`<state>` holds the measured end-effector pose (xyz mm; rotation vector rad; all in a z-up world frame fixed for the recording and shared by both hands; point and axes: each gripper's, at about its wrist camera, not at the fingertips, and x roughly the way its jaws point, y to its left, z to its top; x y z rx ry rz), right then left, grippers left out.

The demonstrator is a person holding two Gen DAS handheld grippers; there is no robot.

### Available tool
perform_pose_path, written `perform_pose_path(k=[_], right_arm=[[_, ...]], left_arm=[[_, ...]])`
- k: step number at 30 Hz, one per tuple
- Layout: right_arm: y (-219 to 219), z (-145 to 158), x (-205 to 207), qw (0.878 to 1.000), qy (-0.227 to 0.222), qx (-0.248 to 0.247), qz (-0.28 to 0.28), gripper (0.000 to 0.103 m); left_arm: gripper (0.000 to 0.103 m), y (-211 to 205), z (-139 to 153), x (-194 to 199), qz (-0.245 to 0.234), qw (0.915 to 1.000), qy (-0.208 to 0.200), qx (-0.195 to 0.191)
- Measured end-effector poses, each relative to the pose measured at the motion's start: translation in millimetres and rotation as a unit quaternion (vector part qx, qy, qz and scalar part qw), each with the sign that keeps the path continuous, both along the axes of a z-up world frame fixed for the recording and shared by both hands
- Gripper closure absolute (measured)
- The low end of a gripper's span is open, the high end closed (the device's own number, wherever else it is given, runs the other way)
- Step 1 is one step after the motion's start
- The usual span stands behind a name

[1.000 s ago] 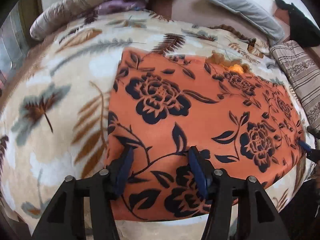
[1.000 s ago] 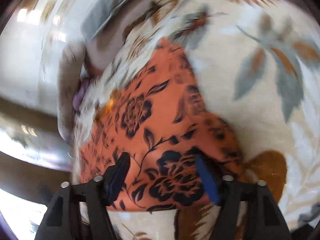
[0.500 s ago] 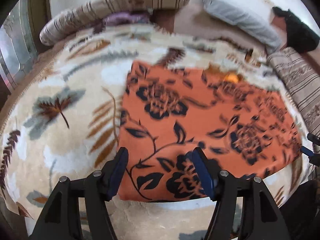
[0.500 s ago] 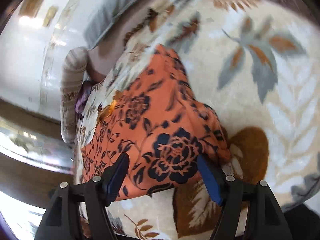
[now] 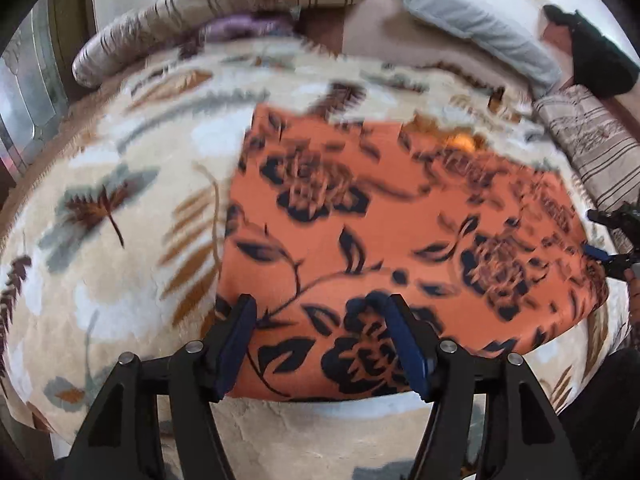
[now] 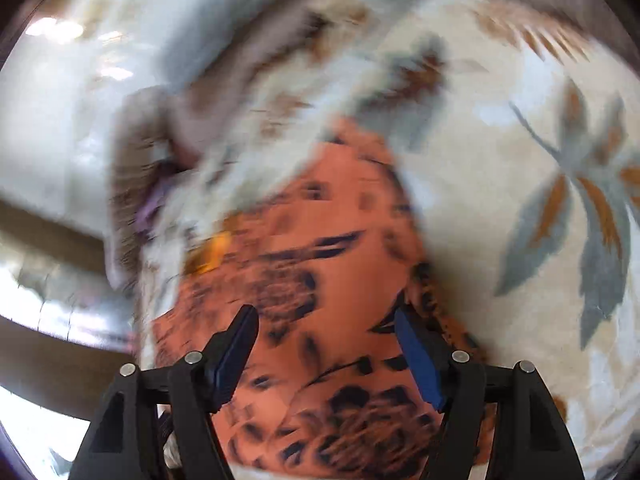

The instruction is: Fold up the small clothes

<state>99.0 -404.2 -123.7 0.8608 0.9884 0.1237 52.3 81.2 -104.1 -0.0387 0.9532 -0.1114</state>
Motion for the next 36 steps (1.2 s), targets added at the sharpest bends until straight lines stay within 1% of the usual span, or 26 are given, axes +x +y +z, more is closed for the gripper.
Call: perform_pose_path(k=[2,3,5,8,10,11,12,15,18,20,22,23,24,25,26,29,30,32,34,36], right_arm=[[5.0,16.7,6.2,0.999,-0.026,-0.021,0.014,0.029],[7.4,25.0,13.0,0.999,-0.042,-0.023,0.023,0.029],[8.9,28.4,30.0,0.998,-0.045,-0.017,0.034,0.029],[-0.7,13.9,64.7,0.999,-0.035,-0.006,0.025,0.029],[-15.9,-10.9,82.4,1.000,0.000,0.000,-0.004,0.029],[-24.2,-19.7,83.4,0.999,0.002,0.027,-0.025,0.029],[-27.7,-19.8,80.8,0.998,-0.003,0.043,-0.034,0.029],[-18.9,0.3,73.0,0.999,-0.034,0.025,-0.011,0.029],[-16.8,7.3,74.1,0.999,-0.047,0.026,0.001,0.029],[-27.2,-1.4,81.0,0.999,-0.037,0.016,-0.020,0.029],[-41.9,-16.5,83.2,0.998,-0.010,0.033,-0.056,0.029],[-46.6,-18.2,79.2,0.996,0.003,0.029,-0.081,0.028],[-46.2,-15.3,75.1,0.996,0.000,0.030,-0.083,0.028],[-43.5,-11.1,72.1,0.996,-0.015,0.039,-0.073,0.028],[-38.9,-4.1,68.7,0.997,-0.027,0.038,-0.061,0.028],[-26.6,25.9,49.5,0.996,-0.070,-0.013,-0.055,0.028],[-19.5,31.1,47.9,0.996,-0.076,-0.018,-0.050,0.028],[-4.8,43.7,35.8,0.996,-0.091,-0.019,-0.018,0.028],[17.1,51.3,24.3,0.995,-0.100,-0.012,0.027,0.028],[35.8,47.8,16.8,0.993,-0.093,0.005,0.069,0.028]], left_arm=[[0.036,-3.4,11.5,-2.8,-0.007,0.9998,-0.021,0.000],[0.036,-6.3,14.8,-3.5,-0.012,0.9995,-0.027,-0.004],[0.034,-9.6,11.6,1.2,-0.018,0.9995,-0.022,-0.011],[0.034,-16.2,-13.8,13.5,-0.019,0.9995,0.025,0.006],[0.034,-16.6,-19.5,14.4,-0.018,0.9994,0.029,0.008],[0.034,-17.0,-17.4,13.7,-0.019,0.9994,0.027,0.009],[0.034,-16.8,-13.7,12.9,-0.020,0.9995,0.024,0.006],[0.034,-11.6,-5.2,9.3,-0.009,0.9999,0.013,0.000],[0.034,-1.3,-0.1,3.6,0.012,0.9998,0.001,-0.013],[0.034,5.1,-2.4,2.2,0.021,0.9997,0.008,-0.010],[0.034,10.7,-9.4,7.8,0.025,0.9993,0.027,-0.004],[0.034,12.6,-10.0,7.9,0.024,0.9992,0.030,-0.007],[0.034,13.8,-6.0,5.3,0.025,0.9994,0.022,-0.013],[0.034,14.2,-1.7,2.1,0.028,0.9994,0.012,-0.015],[0.034,14.0,2.4,0.3,0.031,0.9995,0.002,-0.012],[0.034,14.6,13.1,-3.4,0.026,0.9994,-0.017,-0.019],[0.034,15.6,16.3,-5.5,0.027,0.9991,-0.024,-0.020],[0.034,18.8,20.4,-9.9,0.035,0.9987,-0.032,-0.019],[0.034,24.2,20.0,-15.6,0.047,0.9982,-0.033,-0.017],[0.034,28.4,13.2,-16.8,0.051,0.9984,-0.019,-0.016]])
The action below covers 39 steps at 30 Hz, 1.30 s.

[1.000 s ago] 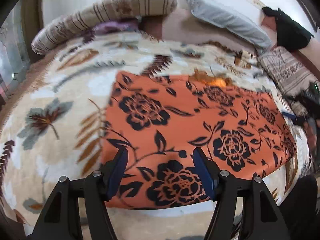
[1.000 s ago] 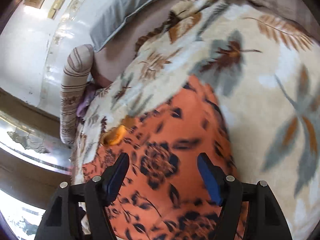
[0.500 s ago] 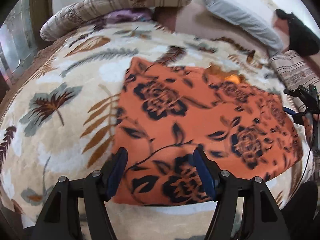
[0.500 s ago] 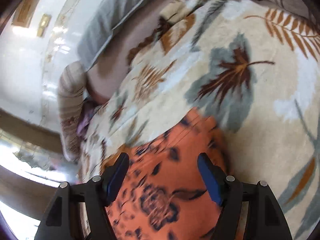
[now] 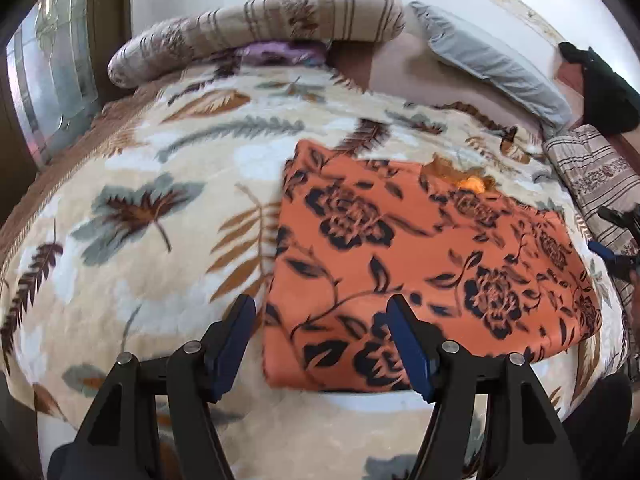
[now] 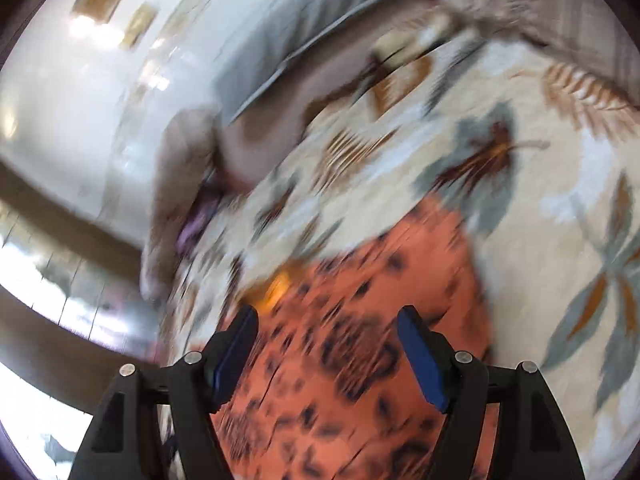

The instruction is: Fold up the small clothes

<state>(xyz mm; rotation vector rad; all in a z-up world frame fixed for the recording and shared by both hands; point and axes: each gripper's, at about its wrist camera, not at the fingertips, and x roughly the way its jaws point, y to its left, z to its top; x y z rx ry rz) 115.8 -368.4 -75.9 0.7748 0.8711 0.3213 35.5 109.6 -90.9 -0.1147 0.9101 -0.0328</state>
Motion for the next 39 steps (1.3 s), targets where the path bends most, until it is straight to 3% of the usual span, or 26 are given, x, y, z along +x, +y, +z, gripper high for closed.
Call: perform_pose_path(k=[2,5,7,11,13,15,16,20,23,24,25,29,32,34,39], right_arm=[[7.1,-18.7,-9.0,1.000,0.021,-0.003,0.016,0.028],[-7.5,-57.5,-17.7,0.995,0.093,-0.019,-0.037,0.028],[-11.8,-48.1,-33.7,0.996,0.067,-0.004,-0.052,0.028],[-1.8,-27.9,-58.3,0.999,0.027,-0.004,-0.035,0.027],[-4.1,-37.9,-65.5,0.998,0.038,-0.020,-0.036,0.026],[-15.5,-54.8,-74.2,0.994,0.077,-0.025,-0.068,0.026],[-18.9,-54.2,-80.1,0.995,0.067,-0.007,-0.073,0.026],[-12.2,-33.7,-95.4,0.997,0.026,-0.017,-0.066,0.026],[-13.4,-49.3,-97.7,0.995,0.058,-0.035,-0.068,0.026],[-18.6,-57.6,-97.9,0.994,0.071,-0.018,-0.081,0.026],[-22.4,-57.2,-102.0,0.994,0.064,0.002,-0.092,0.026],[-17.8,-38.3,-109.2,0.997,0.027,-0.024,-0.074,0.026],[-24.2,-53.5,-108.3,0.994,0.068,-0.026,-0.083,0.026],[-27.2,-53.2,-110.1,0.993,0.061,-0.005,-0.097,0.026],[-17.9,-27.8,-92.1,0.996,0.032,-0.025,-0.078,0.026]], left_arm=[[0.034,2.5,-10.8,2.9,0.006,0.9996,0.024,0.012],[0.034,5.9,-25.0,6.9,0.019,0.9975,0.056,0.039],[0.034,10.3,-17.5,1.6,0.026,0.9986,0.041,0.023],[0.034,7.3,-10.4,1.4,0.027,0.9984,0.034,0.036],[0.034,5.9,-10.6,1.9,0.031,0.9979,0.042,0.039],[0.034,4.4,-8.3,-0.6,0.030,0.9978,0.043,0.040],[0.034,2.5,-5.7,-3.1,0.028,0.9979,0.039,0.044],[0.034,0.9,-1.2,-7.5,0.026,0.9980,0.035,0.046],[0.034,-0.2,0.9,-9.7,0.027,0.9982,0.034,0.042],[0.034,-1.2,1.9,-10.3,0.025,0.9982,0.034,0.042],[0.034,-2.1,3.1,-11.4,0.023,0.9982,0.034,0.043],[0.034,-3.7,4.8,-12.9,0.022,0.9982,0.030,0.047],[0.034,-4.4,3.1,-11.7,0.022,0.9982,0.033,0.044],[0.034,-5.9,2.8,-11.5,0.019,0.9981,0.031,0.049],[0.034,-8.6,-3.0,-5.1,0.017,0.9978,0.038,0.052]])
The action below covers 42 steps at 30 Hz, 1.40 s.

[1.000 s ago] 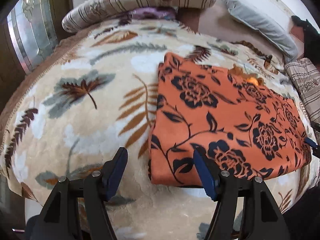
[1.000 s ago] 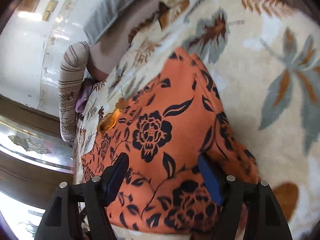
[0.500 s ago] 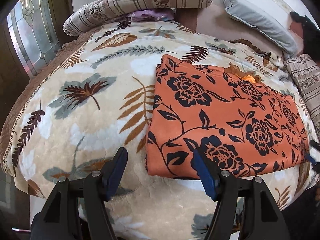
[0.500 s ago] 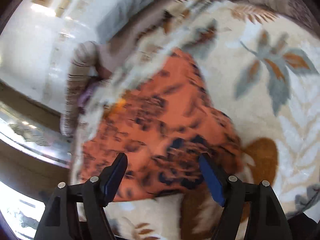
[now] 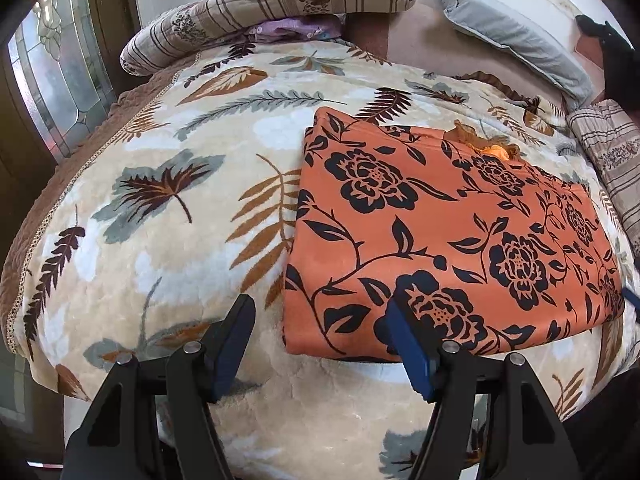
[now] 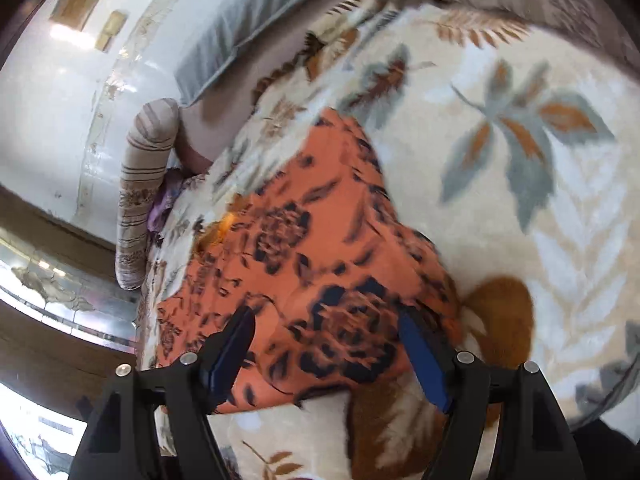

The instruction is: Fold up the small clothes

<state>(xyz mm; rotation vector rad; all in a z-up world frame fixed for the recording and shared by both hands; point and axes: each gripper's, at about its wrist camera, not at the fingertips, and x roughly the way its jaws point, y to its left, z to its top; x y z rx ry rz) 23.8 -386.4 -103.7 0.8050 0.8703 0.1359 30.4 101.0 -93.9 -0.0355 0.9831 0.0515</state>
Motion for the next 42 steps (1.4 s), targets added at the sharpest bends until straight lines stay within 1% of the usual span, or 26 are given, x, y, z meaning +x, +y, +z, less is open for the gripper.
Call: perform_pose_path(k=[3,5,7,8,10,12,13,14,15,16,18,20,22,24,26,28,31,32,33,36,37,38,39,41,42], right_arm=[[4.1,7.3,31.6,1.000,-0.001,0.003,0.022,0.026],[6.3,8.3,61.0,0.999,0.000,0.017,0.039,0.026],[8.3,3.5,100.3,0.998,0.005,0.035,0.054,0.026],[6.0,1.3,113.5,0.997,0.006,0.044,0.055,0.026],[-4.1,-7.2,142.2,0.998,0.012,0.053,0.044,0.026],[-18.6,-25.2,169.0,0.998,0.026,0.062,0.019,0.026],[-27.3,-35.6,176.7,0.997,0.037,0.074,0.000,0.026],[-36.9,-43.6,179.7,0.995,0.036,0.095,-0.018,0.026],[-44.9,-45.0,177.0,0.992,0.024,0.116,-0.040,0.026],[-48.2,-41.6,172.8,0.991,0.016,0.118,-0.053,0.026],[-49.4,-26.0,155.0,0.994,-0.004,0.092,-0.066,0.026],[-44.9,-11.5,129.4,0.996,-0.008,0.067,-0.051,0.026],[-39.4,-0.7,100.5,0.998,-0.016,0.054,-0.036,0.026],[-30.1,6.6,58.8,0.998,-0.017,0.052,-0.027,0.026],[-24.4,3.5,16.5,0.997,-0.010,0.066,-0.033,0.024],[-18.1,-10.4,-26.2,0.996,0.009,0.082,-0.043,0.024],[-17.9,-40.2,-62.2,0.988,0.043,0.124,-0.076,0.023],[-18.5,-50.5,-65.7,0.985,0.052,0.140,-0.081,0.023],[-19.1,-53.1,-63.2,0.984,0.051,0.147,-0.084,0.023],[-20.5,-50.5,-47.9,0.985,0.035,0.150,-0.076,0.023],[-22.4,-55.1,-43.3,0.983,0.049,0.148,-0.093,0.023],[-22.9,-59.2,-39.9,0.981,0.053,0.159,-0.101,0.023],[-22.8,-60.2,-36.6,0.980,0.052,0.160,-0.103,0.023],[-22.4,-60.1,-32.8,0.981,0.049,0.154,-0.109,0.027],[-23.4,-61.2,-30.5,0.980,0.051,0.155,-0.114,0.032]], left_arm=[[0.034,-2.3,-3.6,2.5,-0.002,1.0000,0.003,0.000],[0.034,-2.9,-5.0,3.3,-0.002,1.0000,0.003,0.000],[0.034,-3.2,-5.8,4.8,-0.001,1.0000,0.005,0.001],[0.034,-3.5,-6.3,6.2,-0.001,1.0000,0.007,0.001],[0.034,-4.4,-6.8,9.2,0.001,0.9999,0.011,0.004],[0.034,-5.6,-5.8,11.4,0.004,0.9999,0.012,0.005],[0.034,-6.9,-5.3,11.5,0.004,0.9999,0.013,0.006],[0.034,-8.8,-4.6,11.4,0.001,0.9999,0.012,0.007],[0.034,-10.2,-4.3,10.9,0.000,0.9999,0.012,0.008],[0.034,-11.6,-3.8,10.6,-0.003,0.9999,0.010,0.009],[0.034,-16.0,-3.8,11.1,-0.008,0.9999,0.010,0.009],[0.034,-21.3,-3.0,11.4,-0.014,0.9999,0.008,0.003],[0.034,-27.0,-1.0,9.9,-0.019,0.9998,0.002,0.000],[0.034,-34.5,1.0,7.6,-0.028,0.9996,-0.001,-0.005],[0.034,-42.3,2.6,6.0,-0.036,0.9993,-0.003,-0.007],[0.034,-50.1,4.0,5.1,-0.045,0.9989,-0.003,-0.011],[0.034,-61.7,6.6,5.3,-0.058,0.9981,-0.006,-0.018],[0.034,-65.9,7.3,6.6,-0.062,0.9979,-0.007,-0.019],[0.034,-71.1,7.9,8.7,-0.066,0.9976,-0.009,-0.021],[0.034,-85.9,6.1,17.0,-0.073,0.9971,-0.009,-0.022],[0.034,-90.6,4.4,20.0,-0.076,0.9968,-0.009,-0.026],[0.034,-94.5,2.4,22.1,-0.077,0.9967,-0.007,-0.024],[0.034,-99.5,-0.7,25.4,-0.080,0.9966,-0.003,-0.019],[0.034,-107.0,-6.8,30.1,-0.085,0.9963,0.002,-0.012],[0.034,-111.2,-11.1,32.8,-0.089,0.9960,0.006,-0.009]])
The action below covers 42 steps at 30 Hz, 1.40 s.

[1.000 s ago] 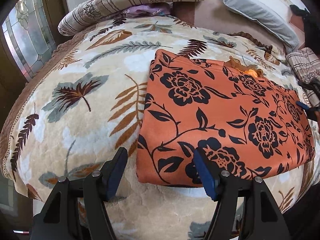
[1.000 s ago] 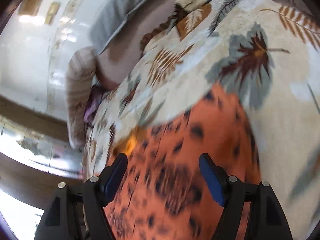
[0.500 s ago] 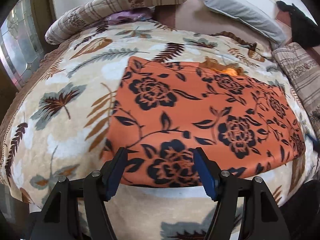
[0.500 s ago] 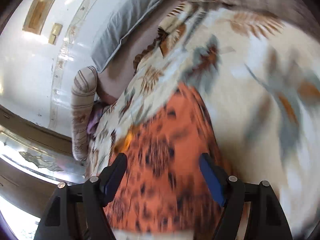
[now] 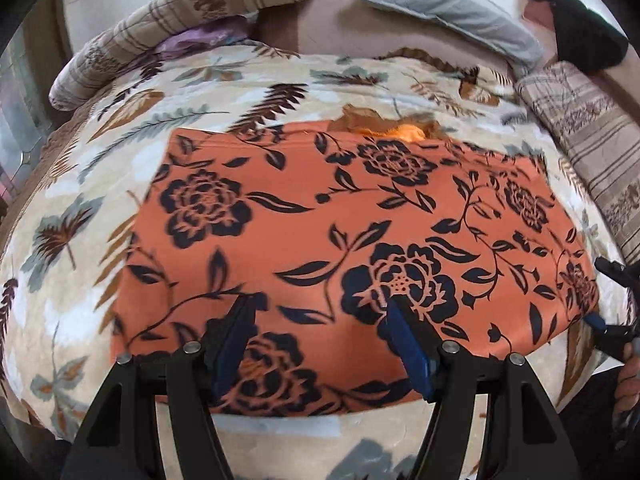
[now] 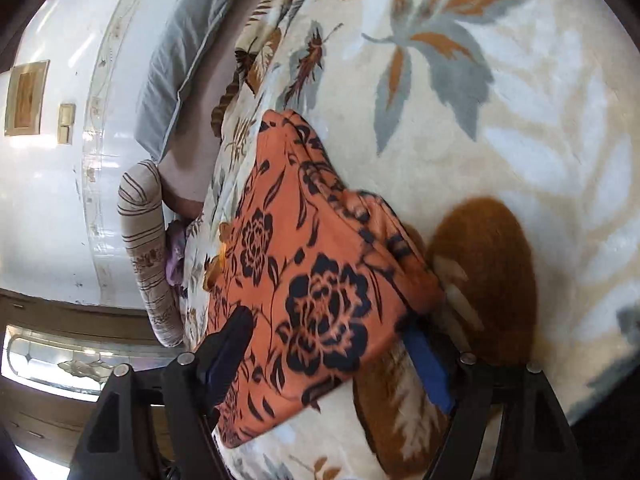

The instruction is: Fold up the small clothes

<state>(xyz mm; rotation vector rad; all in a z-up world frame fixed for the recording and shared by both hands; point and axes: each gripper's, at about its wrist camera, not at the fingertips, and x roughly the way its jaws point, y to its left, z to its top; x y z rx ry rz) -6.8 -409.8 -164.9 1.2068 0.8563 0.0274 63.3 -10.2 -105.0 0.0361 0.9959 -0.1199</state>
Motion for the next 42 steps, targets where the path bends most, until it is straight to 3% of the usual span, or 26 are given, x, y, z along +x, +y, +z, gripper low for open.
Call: perform_pose_path(k=[2,4,8,10,11,13,15,16,17,21,26,29,32,33,34,35,37,39,41,42], right_arm=[[-1.6,-3.7,8.5,1.000,0.015,-0.012,0.002,0.090],[-2.5,-2.4,10.6,1.000,0.016,-0.022,0.011,0.092],[6.9,43.1,-1.4,0.994,-0.028,-0.105,0.012,0.094],[8.7,24.8,5.7,0.993,0.012,-0.118,0.029,0.090],[7.9,9.8,10.0,0.992,0.039,-0.111,0.039,0.087],[-2.7,-1.1,4.0,0.998,0.026,-0.056,0.019,0.083],[-6.6,18.8,1.1,0.996,0.016,-0.087,0.025,0.057],[-8.9,31.3,-3.9,0.993,0.010,-0.117,0.023,0.028],[-12.2,40.5,-9.8,0.990,0.003,-0.140,0.015,0.025],[-42.6,68.0,-7.5,0.987,-0.029,-0.161,0.007,0.025],[-34.7,66.2,97.8,0.976,-0.033,-0.173,0.132,0.025],[-22.8,52.7,154.0,0.961,-0.011,-0.211,0.179,0.027],[-25.9,31.8,190.9,0.960,0.019,-0.205,0.192,0.030],[-24.6,30.4,198.4,0.960,0.015,-0.204,0.193,0.038],[-21.4,32.4,201.6,0.958,0.008,-0.200,0.206,0.086],[-15.2,38.2,202.1,0.954,0.004,-0.203,0.221,0.091],[-6.6,53.2,195.5,0.943,-0.008,-0.252,0.217,0.092],[-19.3,37.3,196.2,0.953,0.034,-0.242,0.179,0.092],[-25.6,29.8,190.8,0.963,0.036,-0.223,0.150,0.078],[-22.0,34.1,186.2,0.961,0.033,-0.231,0.145,0.074]], left_arm=[[0.034,-7.6,-7.9,4.5,-0.005,0.9999,0.010,0.012],[0.034,-14.1,-11.5,6.9,-0.008,0.9996,0.012,0.026],[0.034,-16.4,6.5,0.5,-0.013,0.9997,-0.022,0.007],[0.029,-21.4,5.9,2.0,-0.015,0.9995,-0.027,0.008],[0.024,-26.0,-0.1,5.5,-0.020,0.9996,-0.018,0.013],[0.024,-35.0,-18.3,11.2,-0.034,0.9986,0.009,0.039],[0.022,-39.1,-25.2,9.1,-0.037,0.9978,-0.007,0.055],[0.022,-39.9,-25.2,8.4,-0.037,0.9976,-0.010,0.057],[0.022,-40.1,-25.0,8.8,-0.039,0.9976,-0.009,0.058],[0.022,-37.5,-25.6,9.8,-0.038,0.9982,-0.011,0.046],[0.021,-36.3,-25.8,7.2,-0.033,0.9985,-0.013,0.042],[0.021,-35.1,-26.2,9.3,-0.035,0.9986,-0.009,0.039],[0.020,-34.8,-26.4,9.9,-0.036,0.9986,-0.007,0.037],[0.020,-34.4,-26.7,10.2,-0.037,0.9987,-0.006,0.036],[0.020,-33.8,-26.9,10.4,-0.038,0.9987,-0.006,0.035],[0.019,-33.5,-27.2,10.5,-0.040,0.9986,-0.006,0.034],[0.017,-33.2,-27.8,11.1,-0.042,0.9986,-0.008,0.031],[0.016,-35.0,-28.8,12.1,-0.042,0.9986,-0.009,0.032],[0.016,-34.4,-26.2,12.5,-0.046,0.9984,-0.004,0.031],[0.016,-30.2,-21.4,12.6,-0.050,0.9986,-0.001,0.017]])
